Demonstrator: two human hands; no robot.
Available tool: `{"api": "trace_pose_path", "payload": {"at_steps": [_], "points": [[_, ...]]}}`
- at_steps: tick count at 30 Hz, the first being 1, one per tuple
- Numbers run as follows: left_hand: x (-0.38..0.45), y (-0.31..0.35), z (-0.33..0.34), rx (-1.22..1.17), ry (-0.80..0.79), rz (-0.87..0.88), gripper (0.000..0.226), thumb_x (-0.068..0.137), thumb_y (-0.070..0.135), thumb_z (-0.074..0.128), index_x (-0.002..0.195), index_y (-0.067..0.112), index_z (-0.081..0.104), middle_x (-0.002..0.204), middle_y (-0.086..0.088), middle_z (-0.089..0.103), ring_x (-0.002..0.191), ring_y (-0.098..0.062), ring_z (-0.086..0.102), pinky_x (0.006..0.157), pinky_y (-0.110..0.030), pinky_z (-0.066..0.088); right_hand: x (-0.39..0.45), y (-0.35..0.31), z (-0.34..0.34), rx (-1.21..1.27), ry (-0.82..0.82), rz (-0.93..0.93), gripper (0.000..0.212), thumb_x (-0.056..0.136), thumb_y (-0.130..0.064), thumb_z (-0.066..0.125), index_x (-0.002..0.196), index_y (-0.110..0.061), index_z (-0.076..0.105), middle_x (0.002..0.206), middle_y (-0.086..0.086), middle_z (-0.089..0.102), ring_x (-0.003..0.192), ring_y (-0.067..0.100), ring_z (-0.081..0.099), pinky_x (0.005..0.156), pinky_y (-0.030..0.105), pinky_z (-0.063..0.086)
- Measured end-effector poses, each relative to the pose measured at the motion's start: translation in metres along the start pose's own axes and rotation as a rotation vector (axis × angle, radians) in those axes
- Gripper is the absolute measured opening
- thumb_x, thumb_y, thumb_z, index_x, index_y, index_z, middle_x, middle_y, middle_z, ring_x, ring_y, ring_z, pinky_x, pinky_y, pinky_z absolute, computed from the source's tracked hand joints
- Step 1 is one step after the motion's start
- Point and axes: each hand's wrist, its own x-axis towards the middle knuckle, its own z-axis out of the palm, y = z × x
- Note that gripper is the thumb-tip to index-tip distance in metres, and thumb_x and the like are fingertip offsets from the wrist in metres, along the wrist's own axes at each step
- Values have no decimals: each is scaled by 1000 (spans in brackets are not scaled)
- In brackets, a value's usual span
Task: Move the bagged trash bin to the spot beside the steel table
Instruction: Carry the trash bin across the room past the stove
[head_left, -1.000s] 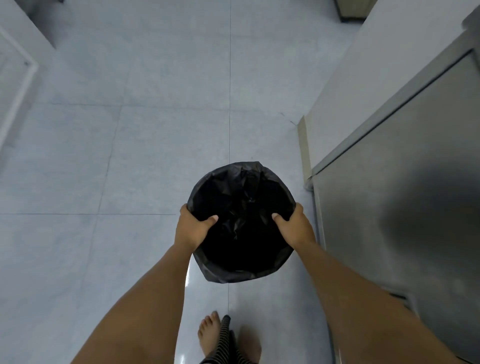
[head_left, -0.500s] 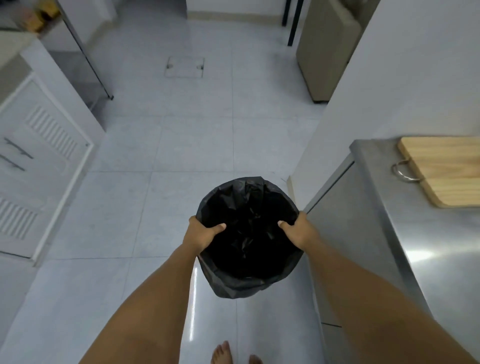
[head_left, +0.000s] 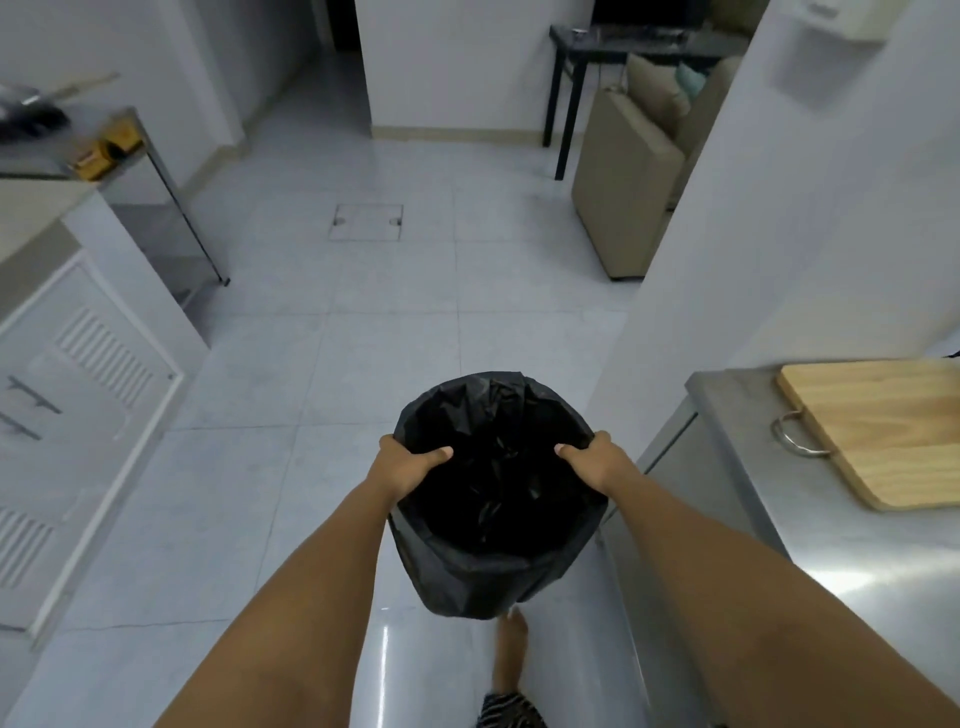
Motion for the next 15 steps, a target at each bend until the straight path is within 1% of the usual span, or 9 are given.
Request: {"api": "trace_pose_path", "payload": {"at_steps": [3,7,10,15], "points": [[36,30,4,-27,15,12,96,76,41,83,147,4,32,147,-16,50,131,-37,53,106,-46,46,36,-26,-21,15,-4,-10,82,91,-51,55,149,-2,24,149,20,42,133,40,46,109,47,40],[84,79,14,-65,41,0,94,79,39,81,148,2,28,148,-19,48,132,-39,51,108,-48,44,89,-65,-58,4,1,-40,80,91,-50,55,148,-3,24,148,19,43,132,39,46,106,44,42],[117,113,24,-105,45,4,96,76,42,82,146,3,31,145,-17,52,128,-39,54,107,-49,46,128,-87,-83,7,0,-47,76,91,-49,57,145,-3,29,145,18,47,130,38,49,102,42,43],[178,169,34,-141,39,-4,97,74,43,83,146,3,33,143,-17,53,126,-38,56,106,-50,47,192,-125,-122,-9,9,-56,74,91,-49,56,144,-3,30,144,18,48,129,37,50,100,41,42]]}}
